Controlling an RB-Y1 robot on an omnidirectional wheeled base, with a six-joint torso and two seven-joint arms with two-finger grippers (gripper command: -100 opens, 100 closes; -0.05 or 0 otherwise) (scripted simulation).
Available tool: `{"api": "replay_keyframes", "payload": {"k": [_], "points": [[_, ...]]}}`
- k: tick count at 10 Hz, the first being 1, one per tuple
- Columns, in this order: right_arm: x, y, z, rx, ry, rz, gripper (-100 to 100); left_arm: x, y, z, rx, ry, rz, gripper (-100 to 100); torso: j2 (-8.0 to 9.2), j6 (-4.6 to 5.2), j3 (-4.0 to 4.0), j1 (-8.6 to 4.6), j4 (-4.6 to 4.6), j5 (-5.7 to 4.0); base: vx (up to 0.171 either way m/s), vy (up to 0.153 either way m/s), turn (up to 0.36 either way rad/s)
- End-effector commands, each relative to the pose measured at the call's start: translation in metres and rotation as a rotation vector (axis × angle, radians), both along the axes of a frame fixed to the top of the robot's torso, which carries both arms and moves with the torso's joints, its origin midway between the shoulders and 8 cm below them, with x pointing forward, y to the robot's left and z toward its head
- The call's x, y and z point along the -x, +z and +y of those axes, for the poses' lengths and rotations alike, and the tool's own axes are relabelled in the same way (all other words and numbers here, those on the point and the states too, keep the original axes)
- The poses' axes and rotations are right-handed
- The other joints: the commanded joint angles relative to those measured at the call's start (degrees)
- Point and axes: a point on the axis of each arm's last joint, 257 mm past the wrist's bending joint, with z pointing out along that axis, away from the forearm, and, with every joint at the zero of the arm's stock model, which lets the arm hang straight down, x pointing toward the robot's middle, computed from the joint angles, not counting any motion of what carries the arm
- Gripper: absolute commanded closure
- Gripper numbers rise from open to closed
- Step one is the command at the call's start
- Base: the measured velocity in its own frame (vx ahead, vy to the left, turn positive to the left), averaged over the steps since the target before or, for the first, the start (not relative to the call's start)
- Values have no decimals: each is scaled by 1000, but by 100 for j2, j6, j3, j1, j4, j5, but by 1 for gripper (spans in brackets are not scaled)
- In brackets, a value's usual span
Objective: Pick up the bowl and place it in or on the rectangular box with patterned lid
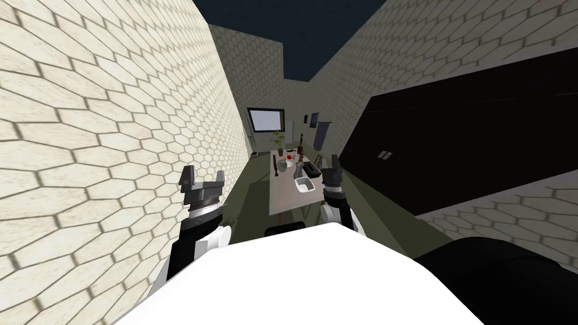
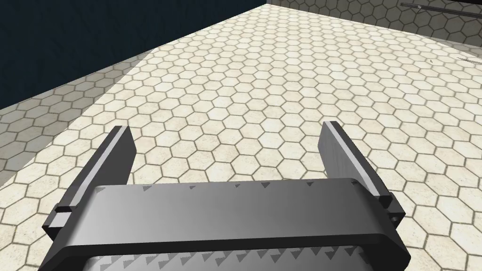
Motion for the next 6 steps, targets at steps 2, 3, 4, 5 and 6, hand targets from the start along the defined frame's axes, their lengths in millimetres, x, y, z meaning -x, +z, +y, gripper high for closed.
{"api": "replay_keyframes", "payload": {"k": [2, 3, 4, 5, 6], "points": [[-12, -26, 1, 86, -12, 82, -100, 0, 0, 0, 0, 0, 0, 0, 5, -2, 2, -5, 1, -1, -28, -11, 106], [-17, -38, 1, 122, -22, 120, -100, 0, 0, 0, 0, 0, 0, 0, 11, -1, 6, -8, 2, -2, -40, -26, 100], [-22, -53, -1, 163, -34, 164, -100, 0, 0, 0, 0, 0, 0, 0, 14, -1, 8, -12, 3, -3, -44, -25, 118], [-27, -70, -3, 210, -49, 212, -100, 0, 0, 0, 0, 0, 0, 0, 17, -1, 9, -12, 3, -3, -55, -19, 170], [-32, -89, -6, 260, -66, 265, -100, 0, 0, 0, 0, 0, 0, 0, 21, -1, 12, -11, 4, -2, -62, -29, 172]]}}
